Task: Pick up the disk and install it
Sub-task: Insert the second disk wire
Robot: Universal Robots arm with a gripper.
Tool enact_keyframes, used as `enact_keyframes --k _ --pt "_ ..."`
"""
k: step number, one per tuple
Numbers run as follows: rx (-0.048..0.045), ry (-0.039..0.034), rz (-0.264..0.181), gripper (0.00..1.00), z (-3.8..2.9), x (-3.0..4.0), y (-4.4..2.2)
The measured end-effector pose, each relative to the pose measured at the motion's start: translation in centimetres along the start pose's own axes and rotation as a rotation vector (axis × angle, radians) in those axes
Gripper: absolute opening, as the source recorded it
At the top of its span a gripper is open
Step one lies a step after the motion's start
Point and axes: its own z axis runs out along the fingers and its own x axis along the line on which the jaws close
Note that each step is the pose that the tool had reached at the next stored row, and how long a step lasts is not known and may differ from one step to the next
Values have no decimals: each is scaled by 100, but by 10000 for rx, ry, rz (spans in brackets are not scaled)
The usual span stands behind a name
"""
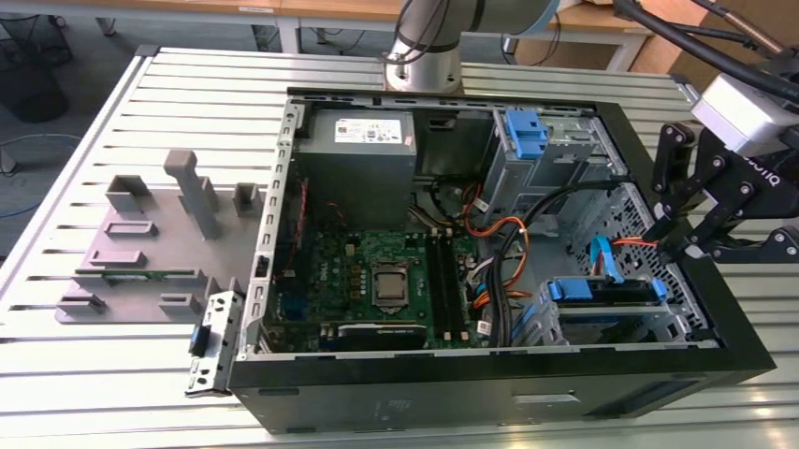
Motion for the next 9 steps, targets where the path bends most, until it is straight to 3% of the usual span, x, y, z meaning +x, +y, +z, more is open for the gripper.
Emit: enact_keyframes --k 9 --pt "-22 23 -788 31 17 5 -17"
